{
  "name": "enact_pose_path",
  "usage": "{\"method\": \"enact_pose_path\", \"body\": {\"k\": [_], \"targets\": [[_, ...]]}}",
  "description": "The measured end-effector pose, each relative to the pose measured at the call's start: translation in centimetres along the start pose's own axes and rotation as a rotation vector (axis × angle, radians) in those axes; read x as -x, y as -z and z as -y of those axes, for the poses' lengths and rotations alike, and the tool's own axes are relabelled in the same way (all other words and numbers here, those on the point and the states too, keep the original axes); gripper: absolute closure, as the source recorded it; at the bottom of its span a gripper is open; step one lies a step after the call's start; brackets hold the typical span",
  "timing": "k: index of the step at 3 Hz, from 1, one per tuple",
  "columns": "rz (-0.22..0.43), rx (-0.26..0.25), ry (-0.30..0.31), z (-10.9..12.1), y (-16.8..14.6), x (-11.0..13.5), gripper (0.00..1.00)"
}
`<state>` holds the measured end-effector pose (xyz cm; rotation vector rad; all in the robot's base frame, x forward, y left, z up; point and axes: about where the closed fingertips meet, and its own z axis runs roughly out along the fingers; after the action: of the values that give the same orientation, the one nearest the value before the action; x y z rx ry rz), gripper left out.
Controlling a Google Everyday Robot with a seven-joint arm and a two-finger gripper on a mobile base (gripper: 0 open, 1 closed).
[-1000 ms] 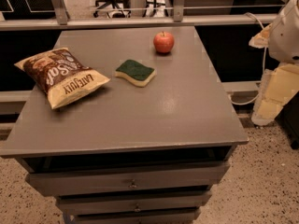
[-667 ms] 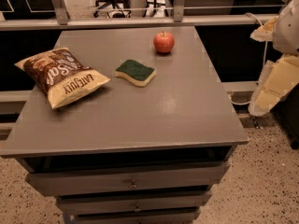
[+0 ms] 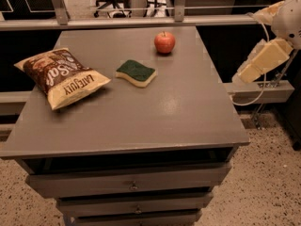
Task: Move apple near brown chip bag
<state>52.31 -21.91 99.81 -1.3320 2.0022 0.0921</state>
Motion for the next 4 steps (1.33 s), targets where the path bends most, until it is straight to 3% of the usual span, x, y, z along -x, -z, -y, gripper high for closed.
{"method": "enact_pose_path", "body": {"k": [1,2,4], "targets": [[0.149,-0.042,-0.047,3.0,-2.0,0.2,0.0],[0.204,-0.058,-0.063,5.0,-4.1,0.8,0.0],[0.232,-0.073,-0.103,5.8,-6.2,1.2,0.0]]}}
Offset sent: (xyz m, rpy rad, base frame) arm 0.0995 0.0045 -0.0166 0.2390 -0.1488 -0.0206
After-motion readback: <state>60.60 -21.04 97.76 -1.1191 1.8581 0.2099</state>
